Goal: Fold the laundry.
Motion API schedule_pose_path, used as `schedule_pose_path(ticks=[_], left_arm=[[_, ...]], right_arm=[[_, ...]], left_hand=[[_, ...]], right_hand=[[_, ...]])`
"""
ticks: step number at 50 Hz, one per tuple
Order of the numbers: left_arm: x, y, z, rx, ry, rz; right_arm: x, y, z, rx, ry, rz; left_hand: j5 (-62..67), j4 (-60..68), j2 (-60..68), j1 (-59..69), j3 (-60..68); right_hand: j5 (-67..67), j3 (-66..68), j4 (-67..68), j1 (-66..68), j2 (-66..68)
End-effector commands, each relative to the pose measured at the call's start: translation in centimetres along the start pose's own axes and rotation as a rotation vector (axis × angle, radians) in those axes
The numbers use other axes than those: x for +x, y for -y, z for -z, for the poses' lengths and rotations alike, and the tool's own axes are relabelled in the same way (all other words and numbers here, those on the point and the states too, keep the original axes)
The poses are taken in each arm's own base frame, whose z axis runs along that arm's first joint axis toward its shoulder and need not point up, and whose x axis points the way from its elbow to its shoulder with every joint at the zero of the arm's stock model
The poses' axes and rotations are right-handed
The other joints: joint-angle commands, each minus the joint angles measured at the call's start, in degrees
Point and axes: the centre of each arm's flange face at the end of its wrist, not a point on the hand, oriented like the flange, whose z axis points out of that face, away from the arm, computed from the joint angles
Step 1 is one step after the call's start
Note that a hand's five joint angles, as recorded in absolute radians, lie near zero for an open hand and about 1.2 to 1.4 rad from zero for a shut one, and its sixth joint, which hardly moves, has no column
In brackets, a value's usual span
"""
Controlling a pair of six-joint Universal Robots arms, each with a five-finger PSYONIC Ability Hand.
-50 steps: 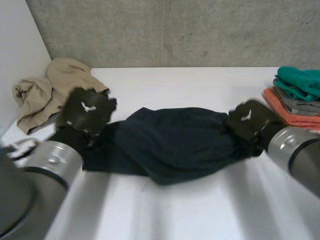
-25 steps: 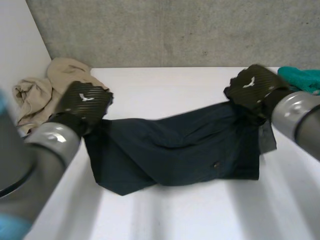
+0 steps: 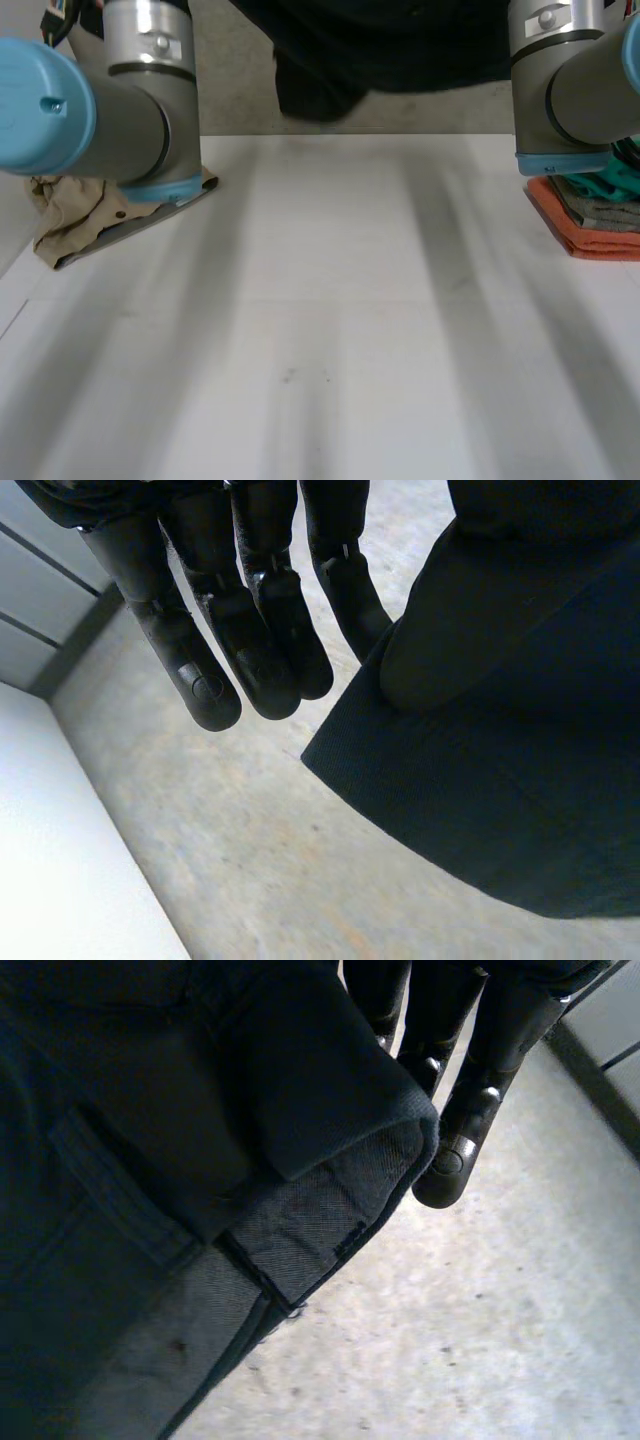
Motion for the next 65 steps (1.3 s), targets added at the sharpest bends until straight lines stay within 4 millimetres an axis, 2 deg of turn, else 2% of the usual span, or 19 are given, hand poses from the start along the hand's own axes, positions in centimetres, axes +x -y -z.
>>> schedule_pose_path(ticks=[1,2,6,9,13,14,18,20,28,33,39,42,44,51,56,61,62,63,65], left_arm=[[1.7,-3.3,7.7,-0.252,-0.211,-0.002],[2.2,-4.1,9.7,-0.305,-0.256,-0.002],[3.4,-5.7,14.7,-0.422,-0.360,-0.008],[3.9,-6.0,17.1,-0.473,-0.410,-0.011],[5.1,-7.3,21.8,-0.601,-0.504,-0.043],[5.2,-7.6,23.5,-0.661,-0.542,-0.063],[4.5,-7.5,26.3,-0.785,-0.621,-0.101],[3.7,-7.0,26.6,-0.812,-0.631,-0.108],[-0.4,-3.4,26.8,-0.878,-0.620,-0.048],[-1.9,-1.8,27.8,-0.928,-0.657,-0.020],[-1.9,-1.9,28.2,-0.960,-0.646,0.019],[-1.6,-2.3,28.4,-0.968,-0.647,0.021],[-1.4,-2.6,28.5,-0.976,-0.650,0.017],[-1.2,-2.8,28.5,-0.980,-0.650,0.017],[-1.2,-2.8,28.2,-0.976,-0.645,0.018],[-1.2,-2.9,28.1,-0.973,-0.642,0.020],[-1.2,-2.9,28.0,-0.971,-0.639,0.020],[-1.1,-2.9,28.1,-0.972,-0.641,0.020],[-1.1,-2.9,28.2,-0.975,-0.644,0.019]], right_arm=[[-3.6,-3.5,4.7,-0.230,0.238,-0.088],[-4.3,-4.0,5.5,-0.253,0.273,-0.092],[-7.6,-7.2,10.3,-0.388,0.434,-0.115],[-9.9,-9.4,14.2,-0.488,0.524,-0.121],[-11.8,-11.2,18.6,-0.598,0.617,-0.124],[-12.2,-11.3,19.4,-0.616,0.638,-0.121],[-12.6,-10.7,21.4,-0.650,0.702,-0.100],[-12.2,-10.5,21.9,-0.669,0.712,-0.094],[-8.2,-6.1,22.9,-0.742,0.761,-0.104],[-8.0,-5.7,25.1,-0.789,0.806,-0.120],[-8.1,-5.6,26.4,-0.821,0.832,-0.121],[-8.0,-5.8,27.0,-0.844,0.840,-0.116],[-8.0,-5.8,27.8,-0.860,0.847,-0.118],[-7.4,-5.4,28.5,-0.900,0.802,-0.186],[-6.2,-5.0,28.8,-0.935,0.763,-0.251],[-6.2,-5.2,29.0,-0.934,0.759,-0.277],[-6.2,-5.3,29.1,-0.933,0.757,-0.277],[-6.2,-5.4,29.0,-0.925,0.749,-0.276],[-6.2,-5.5,29.1,-0.925,0.747,-0.275]], left_hand=[[14.8,11.2,11.2,14.7,11.6],[14.8,11.2,11.2,14.7,11.6],[14.8,11.2,11.2,14.7,11.6],[14.8,11.2,11.2,14.7,11.6],[14.8,11.2,11.2,14.7,11.6],[14.8,11.2,11.2,14.7,11.6],[14.8,11.2,11.2,14.7,11.6],[14.8,11.2,11.2,14.7,11.6],[14.8,11.2,11.2,14.7,11.6],[14.8,11.2,11.2,14.7,11.6],[14.8,11.2,11.2,14.7,11.6],[14.8,11.2,11.2,14.7,11.6],[14.8,11.2,11.2,14.7,11.6],[14.8,11.2,11.2,14.7,11.6],[14.8,11.2,11.2,14.7,11.6],[14.8,11.2,11.2,14.7,11.6],[14.8,11.2,11.2,14.7,11.6],[14.8,11.2,11.2,14.7,11.6],[14.8,11.2,11.2,14.7,11.6]], right_hand=[[13.8,12.1,11.9,20.8,12.5],[13.8,12.1,11.9,20.8,12.5],[13.8,12.1,11.9,20.8,12.5],[13.8,12.1,11.9,20.8,12.5],[13.8,12.1,11.9,20.8,12.5],[13.8,12.1,11.9,20.8,12.5],[13.8,12.1,11.9,20.8,12.5],[13.8,12.1,11.9,20.8,12.5],[13.8,12.1,11.9,20.8,12.5],[7.7,5.9,5.7,14.6,6.4],[-1.6,-3.3,-3.5,5.4,-2.9],[-26.9,-28.7,-28.9,-20.0,-28.2],[-34.5,-36.3,-36.5,-27.6,-35.8],[-39.6,-41.4,-41.6,-32.6,-40.9],[-33.2,-35.0,-35.2,-26.3,-34.6],[-10.4,-12.1,-12.4,-3.4,-11.7],[-3.7,-5.4,-5.6,3.3,-5.0],[13.7,11.9,11.7,20.6,12.3],[13.8,12.1,11.9,20.8,12.5]])
